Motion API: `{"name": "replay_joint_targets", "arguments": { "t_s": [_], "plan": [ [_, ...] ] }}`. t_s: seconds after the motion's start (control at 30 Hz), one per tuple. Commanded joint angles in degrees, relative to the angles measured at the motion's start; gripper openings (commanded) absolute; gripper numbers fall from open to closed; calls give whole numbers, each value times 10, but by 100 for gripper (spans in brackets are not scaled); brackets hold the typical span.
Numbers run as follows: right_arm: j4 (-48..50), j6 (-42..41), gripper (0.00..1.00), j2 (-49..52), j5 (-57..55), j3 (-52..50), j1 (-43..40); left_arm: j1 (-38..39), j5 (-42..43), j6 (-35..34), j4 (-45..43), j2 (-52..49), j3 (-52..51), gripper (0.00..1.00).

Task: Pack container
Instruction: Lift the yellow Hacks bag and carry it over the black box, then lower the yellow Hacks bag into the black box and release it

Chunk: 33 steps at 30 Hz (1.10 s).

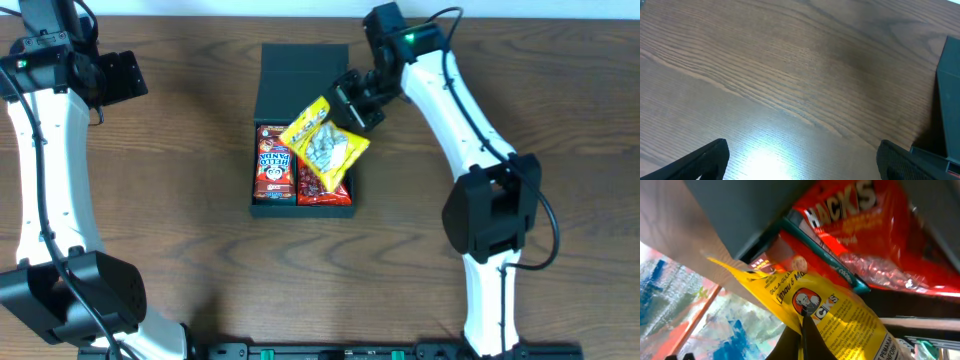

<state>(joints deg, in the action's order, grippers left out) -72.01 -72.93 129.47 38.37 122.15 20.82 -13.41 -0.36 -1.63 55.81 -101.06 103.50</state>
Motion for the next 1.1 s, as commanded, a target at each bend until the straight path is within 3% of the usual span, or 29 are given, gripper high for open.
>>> {"name": "replay_joint_targets", "arguments": {
  "t_s": [0.0, 0.17, 0.43, 0.7, 0.73, 0.77, 0.8, 0.83, 1.07],
  "plan": [
    [-6, -50, 2, -25, -42, 13, 19, -2, 0, 0, 4, -5, 2, 95],
    [-13, -88, 2, -25, -113, 13, 36, -2, 0, 4, 9, -5, 2, 95],
    [0, -112, 2, -25, -137, 13, 34, -2, 0, 4, 9, -5, 2, 95],
    [-23, -83, 2, -25, -193, 13, 34, -2, 0, 4, 9, -5, 2, 95],
    [-23, -76, 11, -25, -200, 13, 34, -2, 0, 4, 9, -5, 2, 95],
    [-23, -68, 34, -25, -202, 13, 34, -2, 0, 4, 9, -5, 2, 95],
    [-23, -59, 63, -25, -202, 13, 34, -2, 0, 4, 9, -5, 2, 95],
    [-23, -54, 99, -25, -202, 13, 34, -2, 0, 4, 9, -5, 2, 95],
    [-20, -41, 99, -25, -210, 13, 30, -2, 0, 4, 9, -5, 2, 95]
  ]
}}
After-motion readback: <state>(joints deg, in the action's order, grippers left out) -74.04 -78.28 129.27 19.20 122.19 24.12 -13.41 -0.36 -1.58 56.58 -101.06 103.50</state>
